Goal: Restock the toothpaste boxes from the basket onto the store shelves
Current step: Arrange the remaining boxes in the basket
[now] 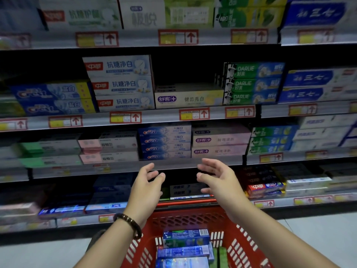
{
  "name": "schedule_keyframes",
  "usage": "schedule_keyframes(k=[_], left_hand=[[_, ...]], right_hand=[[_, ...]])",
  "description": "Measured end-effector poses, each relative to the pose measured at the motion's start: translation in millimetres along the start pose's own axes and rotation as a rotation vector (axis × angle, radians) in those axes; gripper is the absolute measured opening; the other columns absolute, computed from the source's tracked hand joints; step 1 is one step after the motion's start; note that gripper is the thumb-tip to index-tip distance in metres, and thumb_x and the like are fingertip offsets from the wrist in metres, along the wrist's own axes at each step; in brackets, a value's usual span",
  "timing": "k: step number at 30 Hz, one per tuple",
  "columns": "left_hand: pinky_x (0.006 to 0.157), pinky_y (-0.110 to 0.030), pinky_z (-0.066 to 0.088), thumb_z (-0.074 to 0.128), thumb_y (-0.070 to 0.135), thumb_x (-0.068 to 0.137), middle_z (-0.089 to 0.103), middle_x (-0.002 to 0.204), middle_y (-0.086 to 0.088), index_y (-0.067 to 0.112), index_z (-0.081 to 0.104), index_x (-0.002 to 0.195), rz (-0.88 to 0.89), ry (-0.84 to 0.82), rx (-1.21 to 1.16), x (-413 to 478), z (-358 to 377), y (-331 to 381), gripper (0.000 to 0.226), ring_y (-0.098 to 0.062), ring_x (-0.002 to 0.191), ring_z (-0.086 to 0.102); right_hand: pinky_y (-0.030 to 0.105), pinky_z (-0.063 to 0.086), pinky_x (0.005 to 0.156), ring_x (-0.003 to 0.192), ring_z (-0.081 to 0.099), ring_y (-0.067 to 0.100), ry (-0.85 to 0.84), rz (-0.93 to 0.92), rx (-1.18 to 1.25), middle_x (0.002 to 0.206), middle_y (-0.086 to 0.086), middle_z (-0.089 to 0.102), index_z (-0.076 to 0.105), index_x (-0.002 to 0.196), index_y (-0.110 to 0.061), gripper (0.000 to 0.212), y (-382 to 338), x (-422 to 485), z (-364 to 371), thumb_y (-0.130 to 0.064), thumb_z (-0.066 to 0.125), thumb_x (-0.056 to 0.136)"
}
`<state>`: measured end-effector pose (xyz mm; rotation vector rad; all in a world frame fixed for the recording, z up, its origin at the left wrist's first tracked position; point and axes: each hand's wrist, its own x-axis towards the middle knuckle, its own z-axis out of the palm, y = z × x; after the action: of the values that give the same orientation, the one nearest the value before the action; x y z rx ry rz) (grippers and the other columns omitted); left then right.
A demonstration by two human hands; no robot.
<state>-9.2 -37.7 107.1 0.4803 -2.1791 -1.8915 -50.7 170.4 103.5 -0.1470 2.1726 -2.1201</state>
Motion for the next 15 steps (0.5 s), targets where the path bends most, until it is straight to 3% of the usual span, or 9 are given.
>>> schedule_keyframes(k=[7, 15], left_hand=[[0.092, -0.043, 0.061, 0.055, 0.025, 0.107, 0.063, 0.125, 0.011, 0.027, 0.047, 0.147, -0.029, -0.035, 0.003, -7.2, 3.8, -12.1, 0.041, -0.012, 0.111, 0.067], [0.083, -0.041, 0.064, 0.058, 0.022, 0.106, 0.069, 0.122, 0.005, 0.026, 0.055, 0.135, -0.087, -0.051, -0.016, -13.6, 11.2, -25.6, 0.030, -0.015, 0.103, 0.073]], right_hand=[[0.032, 0.061, 0.077, 0.107, 0.074, 0.011, 0.016, 0.032, -0.012, 0.127, -0.010, 0.073, 0.061, 0.139, -0.029, 0.044, 20.3, -15.2, -11.2, -0.014, 0.074, 0.099], [0.032, 0.059, 0.078, 0.110, 0.074, 0.014, 0.000, 0.051, 0.004, 0.123, -0.008, 0.075, 0.063, 0.135, -0.030, 0.038, 29.3, -23.5, -16.8, -0.014, 0.071, 0.101]])
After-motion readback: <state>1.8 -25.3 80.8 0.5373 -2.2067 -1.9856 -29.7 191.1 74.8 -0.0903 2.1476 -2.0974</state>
